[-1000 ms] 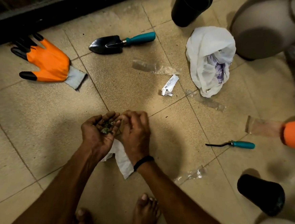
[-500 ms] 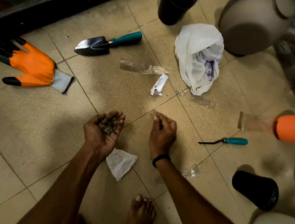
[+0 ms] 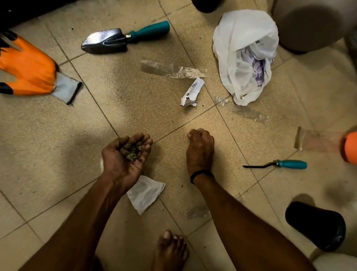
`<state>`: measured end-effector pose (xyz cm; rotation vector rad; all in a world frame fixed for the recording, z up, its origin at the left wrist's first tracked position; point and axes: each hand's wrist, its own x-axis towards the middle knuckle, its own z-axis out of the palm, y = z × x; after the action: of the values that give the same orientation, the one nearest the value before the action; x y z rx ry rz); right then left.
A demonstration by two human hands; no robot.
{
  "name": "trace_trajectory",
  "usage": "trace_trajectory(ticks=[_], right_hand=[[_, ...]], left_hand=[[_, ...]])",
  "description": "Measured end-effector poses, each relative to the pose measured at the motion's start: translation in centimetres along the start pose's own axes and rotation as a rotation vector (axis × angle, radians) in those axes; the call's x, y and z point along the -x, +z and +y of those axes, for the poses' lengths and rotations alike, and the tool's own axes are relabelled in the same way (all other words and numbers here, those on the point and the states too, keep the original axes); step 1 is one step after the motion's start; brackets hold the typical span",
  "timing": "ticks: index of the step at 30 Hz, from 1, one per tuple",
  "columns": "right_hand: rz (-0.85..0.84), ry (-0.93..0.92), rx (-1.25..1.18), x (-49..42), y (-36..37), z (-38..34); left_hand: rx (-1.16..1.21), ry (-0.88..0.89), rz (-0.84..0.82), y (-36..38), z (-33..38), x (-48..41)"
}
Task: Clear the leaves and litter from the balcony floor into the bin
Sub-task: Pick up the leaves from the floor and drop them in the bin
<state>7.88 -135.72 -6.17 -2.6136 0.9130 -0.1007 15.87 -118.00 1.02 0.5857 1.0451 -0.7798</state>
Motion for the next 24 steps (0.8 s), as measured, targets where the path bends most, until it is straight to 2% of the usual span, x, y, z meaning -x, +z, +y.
trace_trajectory(ticks=[4, 6, 8, 11, 14, 17, 20, 24], right_hand=[[-0.083, 0.047, 0.030, 0.8, 0.1, -0.5], [-0.110, 0.112, -0.087, 1.4, -0.5, -1.5], [-0.055, 0.134, -0.256, 2.5, -1.9, -3.0], [0.046, -0.015, -0.381, 4.6, -4.6, -5.3], [0.010, -0.188, -0.378, 6.9, -6.4, -7.1], [0.027, -0.254, -0.369, 8.9, -7.2, -7.9], [0.089, -0.143, -0.383, 10.7, -7.4, -7.3], [0.179, 0.256, -0.442, 13.1, -5.3, -3.6]], left_hand=[[-0.017, -0.003, 0.002, 0.3, -0.4, 0.1], [-0.039, 0.001, 0.006, 0.5, -0.5, 0.4], [-0.064, 0.008, 0.006, 0.7, -0.6, 0.8], [-0.118, 0.012, 0.004, 1.0, -1.1, 1.3], [-0.171, -0.017, -0.011, 1.5, -2.0, 1.8], [-0.168, -0.064, -0.047, 1.9, -2.8, 2.5], [-0.148, -0.063, -0.052, 1.6, -2.9, 3.1], [-0.096, -0.038, -0.007, 0.0, -2.4, 3.7]])
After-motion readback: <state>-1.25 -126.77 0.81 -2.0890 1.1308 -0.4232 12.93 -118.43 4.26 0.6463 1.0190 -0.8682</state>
